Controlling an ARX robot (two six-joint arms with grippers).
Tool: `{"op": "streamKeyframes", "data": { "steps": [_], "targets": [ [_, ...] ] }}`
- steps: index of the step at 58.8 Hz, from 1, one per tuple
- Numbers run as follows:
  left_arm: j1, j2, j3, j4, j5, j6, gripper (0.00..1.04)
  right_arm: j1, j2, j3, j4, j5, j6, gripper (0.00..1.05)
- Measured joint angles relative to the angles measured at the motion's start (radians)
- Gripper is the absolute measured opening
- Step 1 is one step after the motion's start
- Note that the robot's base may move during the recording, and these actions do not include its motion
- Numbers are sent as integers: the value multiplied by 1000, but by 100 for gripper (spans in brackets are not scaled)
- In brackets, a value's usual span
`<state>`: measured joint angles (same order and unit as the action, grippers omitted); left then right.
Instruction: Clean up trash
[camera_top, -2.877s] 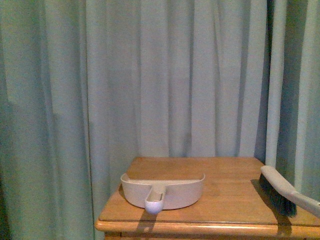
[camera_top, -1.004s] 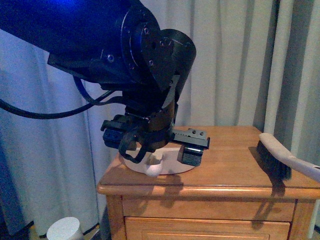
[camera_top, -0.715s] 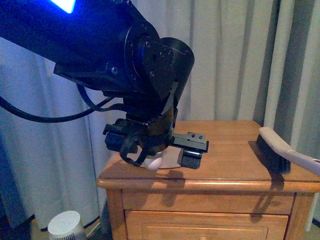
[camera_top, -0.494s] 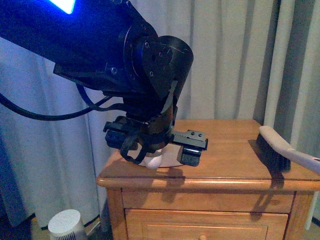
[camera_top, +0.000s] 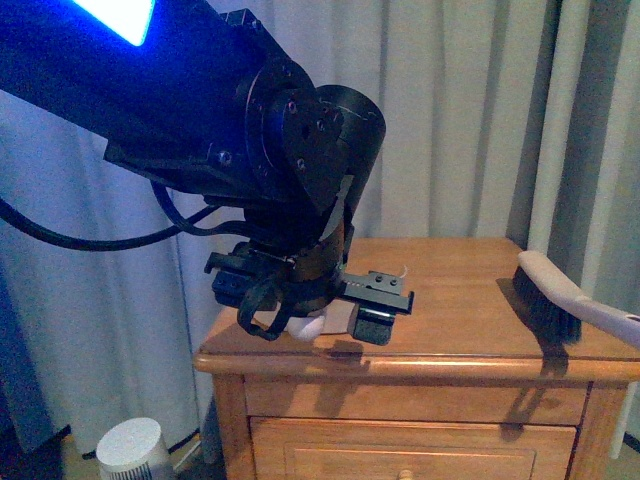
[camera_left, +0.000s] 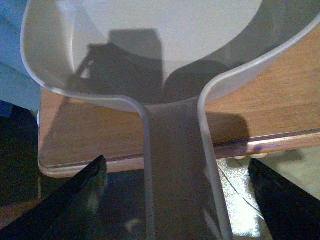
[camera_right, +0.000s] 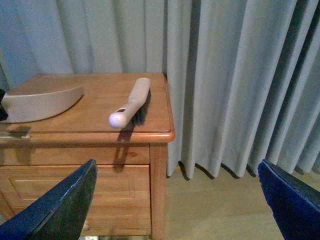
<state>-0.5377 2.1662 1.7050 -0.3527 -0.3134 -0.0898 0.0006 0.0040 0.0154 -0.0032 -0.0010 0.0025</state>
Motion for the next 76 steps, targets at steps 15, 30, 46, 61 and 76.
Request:
{"op": "streamKeyframes", "data": {
  "steps": [15,30,46,61,76],
  "targets": [
    [2,0,-7,22,-5,7,40,0,0,0,0,0,0,97],
    [6,-30,-80,155,-38,50,28,0,0,0,0,0,0,97],
    [-12,-250,-310,587,-47,251,28,0,0,0,0,0,0,97],
    [-38,-637,-667,971,45,443,28,0,0,0,0,0,0,97],
    [35,-1047,-1016,1067,101,515,28,0,0,0,0,0,0,97]
  ]
}}
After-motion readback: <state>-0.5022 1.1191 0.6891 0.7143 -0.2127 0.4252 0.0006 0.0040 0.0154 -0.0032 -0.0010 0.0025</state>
